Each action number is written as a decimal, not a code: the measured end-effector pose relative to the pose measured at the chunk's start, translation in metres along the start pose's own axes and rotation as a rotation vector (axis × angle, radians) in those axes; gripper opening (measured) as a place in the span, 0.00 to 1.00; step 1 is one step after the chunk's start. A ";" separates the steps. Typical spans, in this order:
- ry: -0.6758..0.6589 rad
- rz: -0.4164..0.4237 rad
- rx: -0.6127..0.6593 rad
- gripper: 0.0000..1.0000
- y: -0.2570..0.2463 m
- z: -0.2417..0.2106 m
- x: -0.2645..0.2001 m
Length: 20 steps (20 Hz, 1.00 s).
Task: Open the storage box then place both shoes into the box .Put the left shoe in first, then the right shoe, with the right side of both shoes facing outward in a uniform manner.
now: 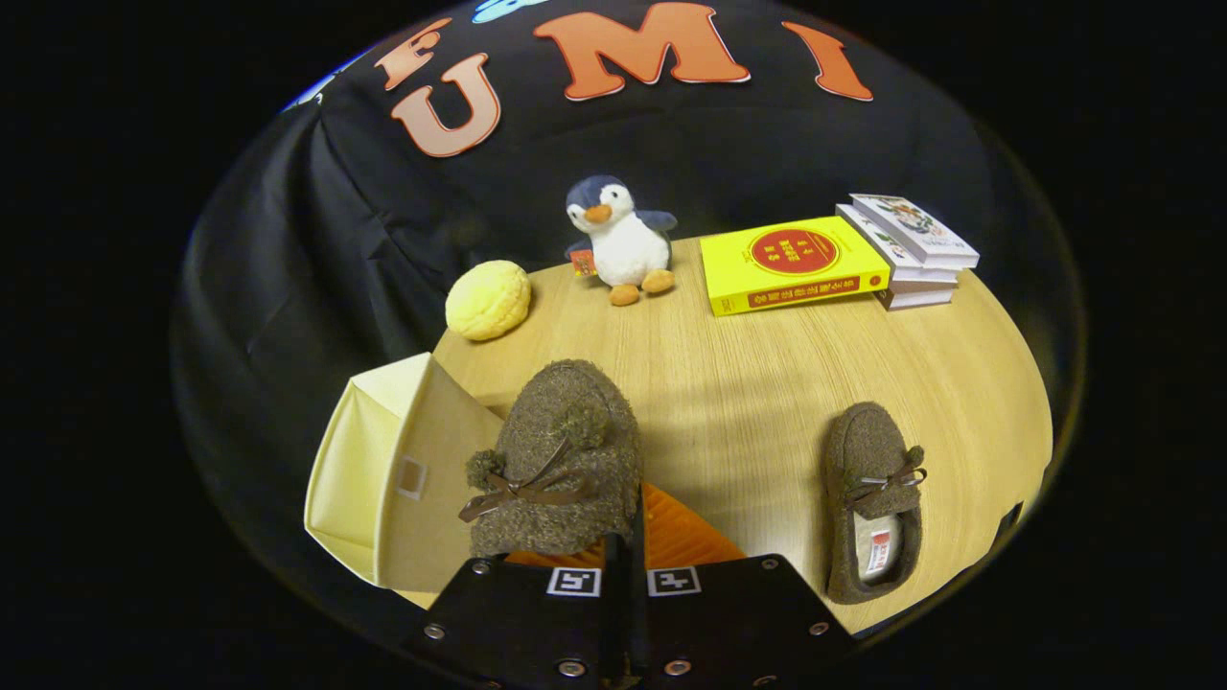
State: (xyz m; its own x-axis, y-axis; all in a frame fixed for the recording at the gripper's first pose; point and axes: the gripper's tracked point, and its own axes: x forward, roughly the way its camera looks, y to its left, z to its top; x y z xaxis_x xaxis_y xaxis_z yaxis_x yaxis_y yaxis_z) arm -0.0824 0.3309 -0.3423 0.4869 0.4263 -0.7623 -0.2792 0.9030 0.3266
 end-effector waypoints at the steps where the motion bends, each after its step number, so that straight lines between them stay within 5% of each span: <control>1: -0.008 -0.001 -0.008 0.03 0.016 0.005 -0.009; 9: -0.003 0.054 -0.079 0.04 0.149 0.021 -0.024; 20: 0.145 -0.028 -0.068 0.04 0.255 -0.026 0.066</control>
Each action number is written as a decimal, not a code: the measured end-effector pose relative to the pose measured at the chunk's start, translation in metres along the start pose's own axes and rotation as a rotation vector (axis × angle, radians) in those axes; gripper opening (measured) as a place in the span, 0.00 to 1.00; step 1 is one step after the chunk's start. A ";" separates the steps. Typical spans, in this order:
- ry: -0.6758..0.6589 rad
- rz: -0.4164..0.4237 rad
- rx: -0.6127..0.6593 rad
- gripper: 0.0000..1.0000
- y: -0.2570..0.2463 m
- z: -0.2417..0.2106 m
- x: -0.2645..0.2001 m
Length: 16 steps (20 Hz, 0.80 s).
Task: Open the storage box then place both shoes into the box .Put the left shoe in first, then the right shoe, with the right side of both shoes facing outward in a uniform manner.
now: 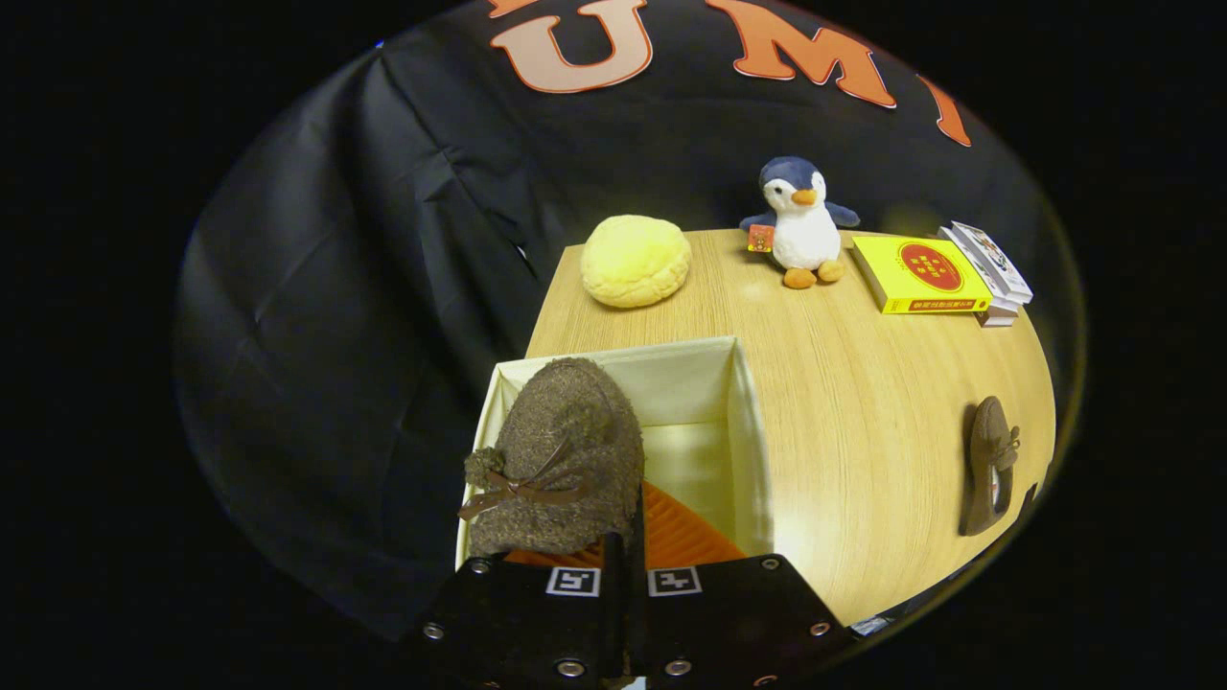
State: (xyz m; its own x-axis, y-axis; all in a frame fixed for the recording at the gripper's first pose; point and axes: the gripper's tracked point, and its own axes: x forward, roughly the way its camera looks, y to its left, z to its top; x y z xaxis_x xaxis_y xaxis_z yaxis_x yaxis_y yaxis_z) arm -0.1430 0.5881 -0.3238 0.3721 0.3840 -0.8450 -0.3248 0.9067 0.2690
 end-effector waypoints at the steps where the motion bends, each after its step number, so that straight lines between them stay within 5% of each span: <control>1: 0.012 -0.009 0.000 0.04 0.007 -0.004 0.009; 6: 0.155 -0.010 0.031 0.12 0.026 -0.044 0.050; 9: 0.271 0.059 0.060 0.21 0.039 -0.082 0.049; 16: 0.214 0.319 0.051 0.57 0.052 -0.063 -0.019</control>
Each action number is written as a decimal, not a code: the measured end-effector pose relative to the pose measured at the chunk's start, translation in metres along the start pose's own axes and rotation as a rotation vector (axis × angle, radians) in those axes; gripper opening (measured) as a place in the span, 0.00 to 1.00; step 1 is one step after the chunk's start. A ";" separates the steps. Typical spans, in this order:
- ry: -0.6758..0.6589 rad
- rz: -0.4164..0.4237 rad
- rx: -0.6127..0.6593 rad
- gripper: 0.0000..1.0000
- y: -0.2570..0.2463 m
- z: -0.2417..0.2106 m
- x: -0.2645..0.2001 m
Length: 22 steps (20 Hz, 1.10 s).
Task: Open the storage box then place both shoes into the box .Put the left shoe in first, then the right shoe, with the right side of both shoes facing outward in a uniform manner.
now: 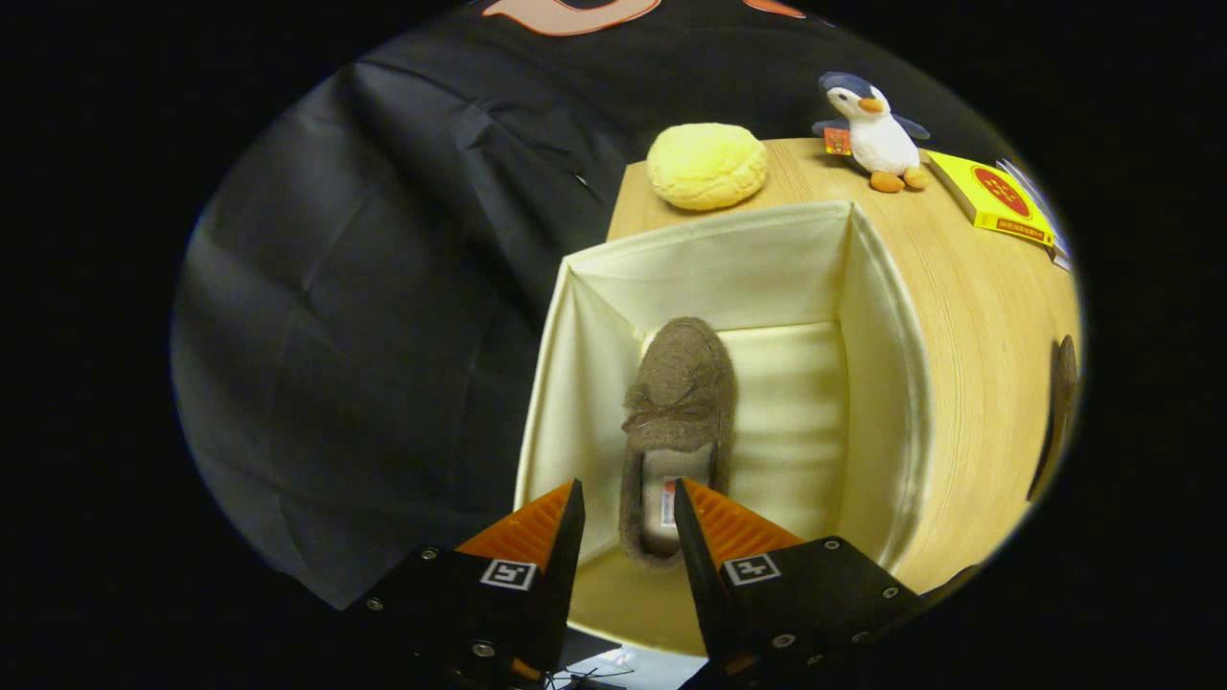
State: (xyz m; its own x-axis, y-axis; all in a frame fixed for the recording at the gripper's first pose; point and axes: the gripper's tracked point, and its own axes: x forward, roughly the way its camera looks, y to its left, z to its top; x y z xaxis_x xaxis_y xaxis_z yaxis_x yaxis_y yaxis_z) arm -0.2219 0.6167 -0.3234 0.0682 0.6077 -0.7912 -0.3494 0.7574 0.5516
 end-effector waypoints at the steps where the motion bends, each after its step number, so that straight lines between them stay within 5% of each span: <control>1: -0.006 0.023 -0.004 0.60 -0.001 0.000 -0.012; 5: -0.061 0.082 -0.035 0.73 -0.011 0.008 -0.067; 10: -0.144 0.049 -0.057 0.88 -0.067 0.018 -0.124; 22: -0.202 -0.134 -0.006 0.93 -0.270 0.004 -0.189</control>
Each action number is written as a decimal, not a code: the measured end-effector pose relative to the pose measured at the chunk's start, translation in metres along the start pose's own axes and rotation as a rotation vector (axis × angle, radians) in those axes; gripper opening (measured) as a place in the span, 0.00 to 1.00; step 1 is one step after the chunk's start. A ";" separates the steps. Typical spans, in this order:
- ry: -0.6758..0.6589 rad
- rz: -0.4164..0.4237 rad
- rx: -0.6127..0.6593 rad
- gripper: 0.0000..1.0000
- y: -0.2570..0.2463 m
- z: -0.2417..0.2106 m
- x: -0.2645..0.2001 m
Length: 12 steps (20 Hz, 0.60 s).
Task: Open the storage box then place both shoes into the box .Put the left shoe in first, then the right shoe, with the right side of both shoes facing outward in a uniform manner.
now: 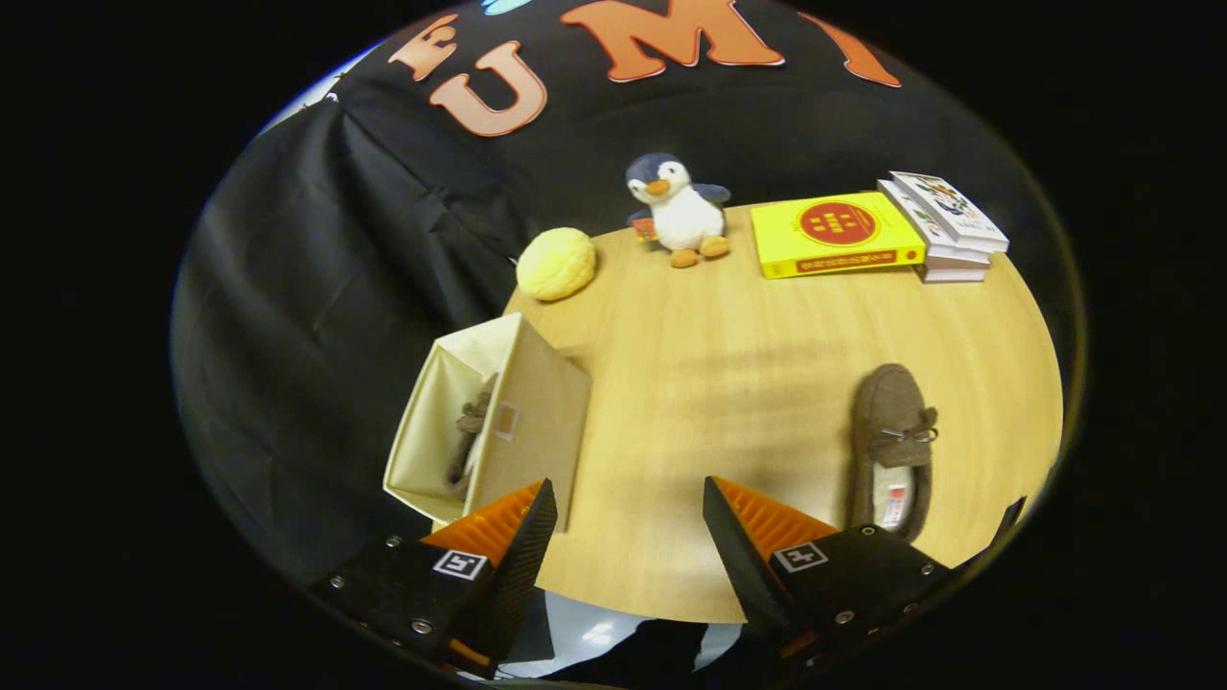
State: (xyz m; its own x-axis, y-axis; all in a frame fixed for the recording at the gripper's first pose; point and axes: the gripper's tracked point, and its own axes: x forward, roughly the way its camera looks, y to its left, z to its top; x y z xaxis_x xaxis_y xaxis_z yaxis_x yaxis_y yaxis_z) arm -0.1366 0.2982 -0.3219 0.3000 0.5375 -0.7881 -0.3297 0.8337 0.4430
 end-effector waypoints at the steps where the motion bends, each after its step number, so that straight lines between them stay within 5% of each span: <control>1: -0.002 -0.022 0.005 0.93 -0.019 -0.003 -0.002; 12: 0.007 -0.353 -0.098 0.89 -0.225 -0.053 -0.007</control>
State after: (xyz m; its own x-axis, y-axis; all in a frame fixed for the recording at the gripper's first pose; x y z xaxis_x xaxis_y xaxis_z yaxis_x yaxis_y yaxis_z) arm -0.1125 0.1001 -0.4387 0.4048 0.2173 -0.8882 -0.2914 0.9514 0.1000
